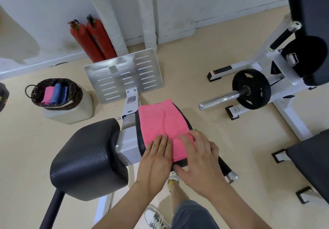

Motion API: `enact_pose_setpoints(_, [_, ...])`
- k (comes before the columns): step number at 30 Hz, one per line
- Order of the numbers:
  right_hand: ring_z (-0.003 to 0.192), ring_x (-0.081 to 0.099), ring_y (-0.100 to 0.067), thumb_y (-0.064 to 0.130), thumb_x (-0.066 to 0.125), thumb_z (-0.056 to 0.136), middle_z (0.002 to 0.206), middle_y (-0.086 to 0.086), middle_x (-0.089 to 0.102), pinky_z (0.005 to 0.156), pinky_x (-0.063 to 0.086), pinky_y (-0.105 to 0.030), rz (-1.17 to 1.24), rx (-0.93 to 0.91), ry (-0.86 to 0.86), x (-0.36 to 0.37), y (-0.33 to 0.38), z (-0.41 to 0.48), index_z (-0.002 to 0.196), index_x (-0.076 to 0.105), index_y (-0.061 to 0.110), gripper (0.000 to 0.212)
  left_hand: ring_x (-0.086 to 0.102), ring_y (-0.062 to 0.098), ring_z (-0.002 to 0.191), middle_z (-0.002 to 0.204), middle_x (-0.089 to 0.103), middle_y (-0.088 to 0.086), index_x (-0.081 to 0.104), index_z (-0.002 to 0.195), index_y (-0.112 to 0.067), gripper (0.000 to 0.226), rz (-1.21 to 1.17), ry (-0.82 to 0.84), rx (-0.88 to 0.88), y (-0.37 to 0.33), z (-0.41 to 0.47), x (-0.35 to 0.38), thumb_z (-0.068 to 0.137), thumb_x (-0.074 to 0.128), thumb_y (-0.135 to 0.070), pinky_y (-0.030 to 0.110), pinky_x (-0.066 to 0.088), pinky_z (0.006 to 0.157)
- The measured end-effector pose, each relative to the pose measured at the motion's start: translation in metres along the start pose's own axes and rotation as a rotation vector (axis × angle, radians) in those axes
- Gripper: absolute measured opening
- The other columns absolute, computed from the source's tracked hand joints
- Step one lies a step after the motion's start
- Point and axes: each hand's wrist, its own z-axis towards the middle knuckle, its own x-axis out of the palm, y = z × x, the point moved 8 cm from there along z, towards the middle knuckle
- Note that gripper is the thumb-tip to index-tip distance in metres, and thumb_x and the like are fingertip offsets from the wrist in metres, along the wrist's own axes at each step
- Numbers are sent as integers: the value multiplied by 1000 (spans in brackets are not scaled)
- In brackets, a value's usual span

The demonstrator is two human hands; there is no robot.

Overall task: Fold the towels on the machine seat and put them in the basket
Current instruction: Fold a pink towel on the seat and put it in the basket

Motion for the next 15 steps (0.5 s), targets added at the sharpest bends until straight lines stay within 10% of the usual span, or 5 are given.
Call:
enact_pose_setpoints(3, [141, 31, -18, 27, 71, 64, 145, 2, 42, 106, 27, -50, -114, -194, 100, 18, 16, -2, 137, 43, 23, 78, 58, 35, 117, 125, 62, 18, 63, 119, 1, 52, 6, 67, 20, -3, 1, -3, 71, 71, -17, 47, 51, 93])
enact_pose_setpoints(8, [109, 65, -14, 17, 51, 70, 105, 6, 72, 100, 33, -38, -121, -302, 57, 16, 14, 8, 107, 70, 17, 42, 68, 28, 101, 112, 70, 10, 68, 114, -5, 58, -47, 97, 84, -11, -7, -12, 60, 79, -21, 38, 57, 82])
enact_pose_setpoints(15, [94, 59, -17, 10, 46, 89, 109, 6, 64, 72, 43, -30, 67, -271, 528, 13, 10, -2, 120, 55, 31, 38, 54, 17, 85, 104, 61, -1, 53, 111, -18, 21, -530, 302, 92, -15, -22, -25, 92, 43, -18, 22, 30, 66])
